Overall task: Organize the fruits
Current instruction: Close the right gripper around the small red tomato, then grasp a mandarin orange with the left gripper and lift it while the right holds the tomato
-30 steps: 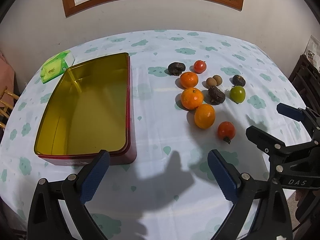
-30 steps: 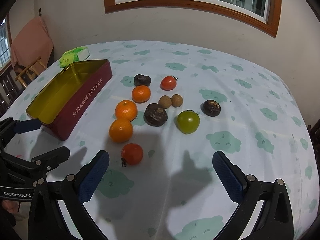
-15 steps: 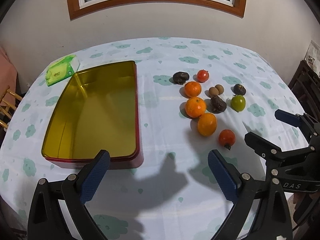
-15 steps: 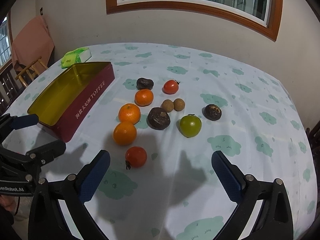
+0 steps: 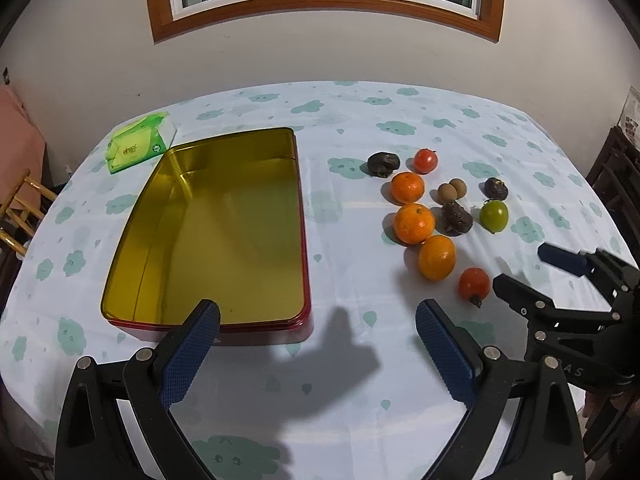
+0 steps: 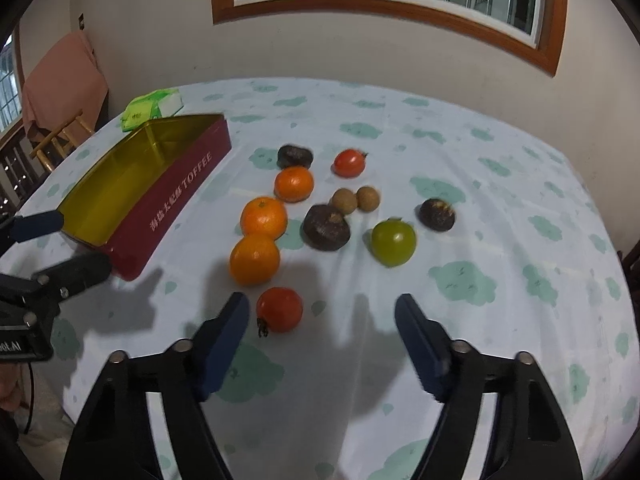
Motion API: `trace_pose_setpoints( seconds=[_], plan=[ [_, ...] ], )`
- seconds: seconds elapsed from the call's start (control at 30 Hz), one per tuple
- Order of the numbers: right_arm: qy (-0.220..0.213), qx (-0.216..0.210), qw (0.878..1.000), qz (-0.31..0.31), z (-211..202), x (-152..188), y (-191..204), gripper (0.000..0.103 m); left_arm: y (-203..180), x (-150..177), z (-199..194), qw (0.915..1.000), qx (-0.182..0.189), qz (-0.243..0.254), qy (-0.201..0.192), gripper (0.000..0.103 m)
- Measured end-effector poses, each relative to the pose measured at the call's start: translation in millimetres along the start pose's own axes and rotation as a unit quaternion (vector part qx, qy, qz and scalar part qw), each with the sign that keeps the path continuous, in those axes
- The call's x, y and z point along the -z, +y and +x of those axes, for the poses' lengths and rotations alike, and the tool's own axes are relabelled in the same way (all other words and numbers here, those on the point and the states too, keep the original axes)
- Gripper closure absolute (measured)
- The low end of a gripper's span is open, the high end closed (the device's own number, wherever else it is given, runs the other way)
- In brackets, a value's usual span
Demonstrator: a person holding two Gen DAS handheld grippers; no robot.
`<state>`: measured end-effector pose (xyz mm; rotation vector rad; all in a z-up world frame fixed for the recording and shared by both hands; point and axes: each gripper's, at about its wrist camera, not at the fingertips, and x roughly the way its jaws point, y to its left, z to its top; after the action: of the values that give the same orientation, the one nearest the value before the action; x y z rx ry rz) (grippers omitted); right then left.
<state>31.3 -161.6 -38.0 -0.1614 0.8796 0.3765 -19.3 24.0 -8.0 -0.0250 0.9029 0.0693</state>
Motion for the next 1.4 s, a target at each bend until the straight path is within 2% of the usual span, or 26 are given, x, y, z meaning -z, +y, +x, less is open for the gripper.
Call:
trace_pose_setpoints(
  seconds=[0.23, 0.5, 0.7, 0.9, 1.07, 1.4],
  plan=[
    [0.026, -0.017, 0.999, -0.004, 19, 7, 8, 0.048, 1, 1, 6, 1.0000, -0.001, 0.000, 0.008, 0.006],
    [0.034, -0.027, 0.999, -0.006, 35, 5, 16, 0.055, -1, 0, 9, 0.9999, 0.000, 0.004, 0.010, 0.006],
    [0.039, -0.035, 0.999, -0.005, 43, 2, 19, 0.070, -5, -1, 9, 0.9999, 0.000, 0.009, 0.012, 0.006],
    [0.030, -0.036, 0.999, 0.001, 43, 4, 15, 0.070, -13, -6, 9, 0.9998, 0.007, 0.016, 0.010, 0.006],
    [0.020, -0.019, 0.999, 0.023, 43, 2, -9, 0.070, -29, -13, 8, 0.9991, 0.029, 0.030, 0.008, 0.006],
    [-0.013, 0.057, 0.998, 0.038, 41, -6, -64, 0.070, -63, -25, 26, 0.9956, 0.078, 0.048, 0.020, 0.006]
  ],
)
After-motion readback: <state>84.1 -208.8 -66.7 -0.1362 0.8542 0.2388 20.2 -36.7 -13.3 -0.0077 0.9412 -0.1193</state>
